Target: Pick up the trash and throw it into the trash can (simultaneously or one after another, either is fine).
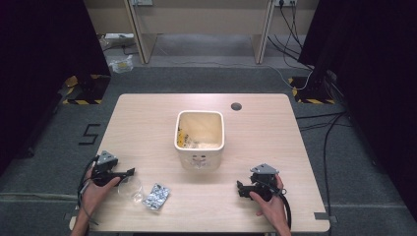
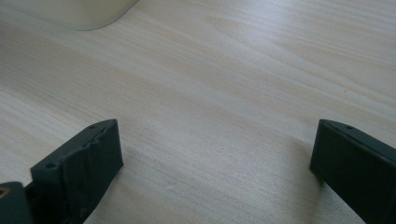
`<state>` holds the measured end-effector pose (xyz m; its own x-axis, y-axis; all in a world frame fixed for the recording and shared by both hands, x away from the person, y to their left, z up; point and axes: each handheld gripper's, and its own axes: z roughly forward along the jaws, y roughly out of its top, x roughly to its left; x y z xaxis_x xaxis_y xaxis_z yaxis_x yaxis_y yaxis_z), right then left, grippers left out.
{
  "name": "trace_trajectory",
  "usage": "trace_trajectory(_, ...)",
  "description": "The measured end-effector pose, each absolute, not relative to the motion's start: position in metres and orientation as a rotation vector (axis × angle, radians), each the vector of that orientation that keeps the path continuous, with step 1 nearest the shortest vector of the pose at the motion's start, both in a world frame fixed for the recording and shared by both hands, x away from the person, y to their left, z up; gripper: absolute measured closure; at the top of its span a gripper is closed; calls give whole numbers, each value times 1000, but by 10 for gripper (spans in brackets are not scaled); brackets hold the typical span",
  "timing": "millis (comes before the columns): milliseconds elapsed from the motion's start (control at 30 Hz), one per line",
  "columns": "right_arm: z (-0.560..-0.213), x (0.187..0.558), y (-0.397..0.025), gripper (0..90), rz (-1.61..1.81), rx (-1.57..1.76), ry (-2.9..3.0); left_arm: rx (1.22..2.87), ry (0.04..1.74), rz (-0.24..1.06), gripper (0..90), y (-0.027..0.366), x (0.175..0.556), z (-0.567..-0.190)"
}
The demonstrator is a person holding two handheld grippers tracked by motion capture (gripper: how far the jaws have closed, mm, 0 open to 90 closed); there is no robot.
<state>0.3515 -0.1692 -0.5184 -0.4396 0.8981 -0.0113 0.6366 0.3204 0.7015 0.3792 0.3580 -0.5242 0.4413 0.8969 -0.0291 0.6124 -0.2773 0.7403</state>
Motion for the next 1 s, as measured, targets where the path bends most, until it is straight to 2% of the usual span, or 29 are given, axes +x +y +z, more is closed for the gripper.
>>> trace_trajectory(200, -518, 352, -169, 24, 889, 1361, 2192, 1966, 1275, 504, 169, 366, 375, -517)
trace_trajectory(400, -518, 352, -169, 24, 889, 1361, 2192, 1902, 1261, 480, 163, 375, 366, -494)
trace_trajectory(1000, -518, 352, -170, 23, 889, 1356, 2196, 1906, 1161, 492, 160, 361, 341, -448)
